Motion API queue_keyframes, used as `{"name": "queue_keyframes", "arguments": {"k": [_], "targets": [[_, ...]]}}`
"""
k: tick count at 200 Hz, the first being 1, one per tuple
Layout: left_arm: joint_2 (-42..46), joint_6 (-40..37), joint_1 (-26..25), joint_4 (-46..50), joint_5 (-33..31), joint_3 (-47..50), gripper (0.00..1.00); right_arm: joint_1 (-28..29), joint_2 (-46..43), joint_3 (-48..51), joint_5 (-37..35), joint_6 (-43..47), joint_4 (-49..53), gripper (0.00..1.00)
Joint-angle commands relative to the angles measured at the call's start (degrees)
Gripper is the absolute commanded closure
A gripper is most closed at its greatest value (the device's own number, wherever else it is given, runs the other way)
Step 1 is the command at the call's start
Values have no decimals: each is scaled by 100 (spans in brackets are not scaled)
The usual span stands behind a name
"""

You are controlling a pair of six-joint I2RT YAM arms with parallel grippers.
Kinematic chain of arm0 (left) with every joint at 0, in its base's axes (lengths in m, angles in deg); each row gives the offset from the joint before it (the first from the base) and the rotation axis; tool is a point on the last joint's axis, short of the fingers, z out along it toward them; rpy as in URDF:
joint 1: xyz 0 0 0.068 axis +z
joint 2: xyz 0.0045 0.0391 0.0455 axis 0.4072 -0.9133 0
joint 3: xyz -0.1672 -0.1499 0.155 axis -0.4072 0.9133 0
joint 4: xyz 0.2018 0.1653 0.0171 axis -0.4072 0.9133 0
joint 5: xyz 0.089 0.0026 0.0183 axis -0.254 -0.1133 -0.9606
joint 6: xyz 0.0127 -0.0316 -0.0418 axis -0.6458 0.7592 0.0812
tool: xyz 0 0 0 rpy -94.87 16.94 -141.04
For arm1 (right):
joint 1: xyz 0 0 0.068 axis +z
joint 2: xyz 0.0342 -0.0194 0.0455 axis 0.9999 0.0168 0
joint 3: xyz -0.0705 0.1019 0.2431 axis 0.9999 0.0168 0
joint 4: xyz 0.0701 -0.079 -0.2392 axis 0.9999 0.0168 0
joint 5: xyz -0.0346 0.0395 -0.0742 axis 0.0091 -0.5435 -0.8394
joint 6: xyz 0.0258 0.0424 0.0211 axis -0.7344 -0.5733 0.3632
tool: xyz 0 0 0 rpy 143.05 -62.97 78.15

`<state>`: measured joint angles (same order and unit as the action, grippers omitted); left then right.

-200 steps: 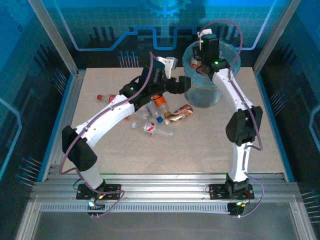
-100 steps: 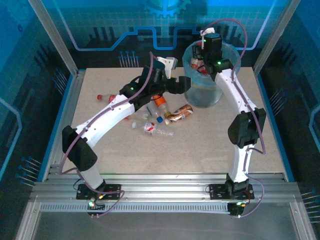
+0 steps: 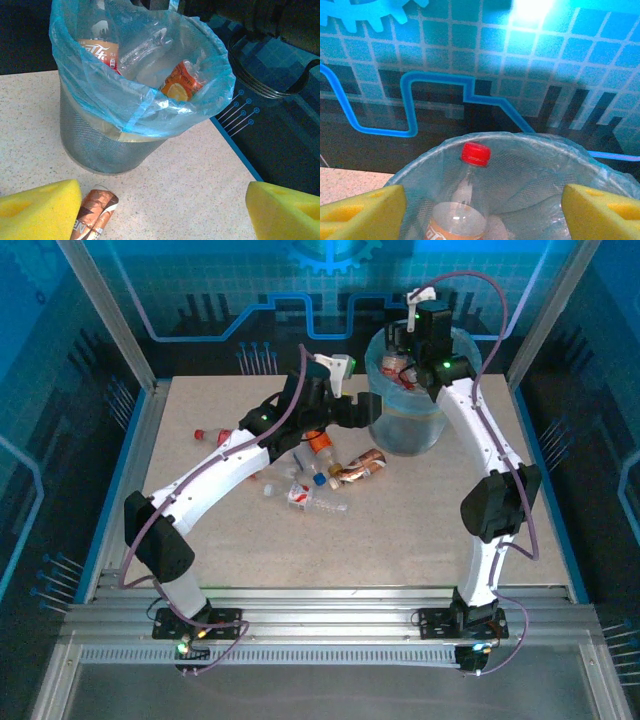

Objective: Put the plastic bottles in the bin

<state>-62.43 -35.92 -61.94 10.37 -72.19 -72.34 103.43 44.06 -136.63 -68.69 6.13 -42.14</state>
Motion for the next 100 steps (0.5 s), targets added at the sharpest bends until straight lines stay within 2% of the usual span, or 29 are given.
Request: {"name": "queue_keyframes", "arguments": {"k": [1, 100], "targets": [[114, 109, -46, 84, -106, -3, 14, 10, -140, -278, 235, -115, 141, 17], [669, 89, -41, 163, -321, 129, 13, 494, -374, -936, 543, 16, 717, 8]]}}
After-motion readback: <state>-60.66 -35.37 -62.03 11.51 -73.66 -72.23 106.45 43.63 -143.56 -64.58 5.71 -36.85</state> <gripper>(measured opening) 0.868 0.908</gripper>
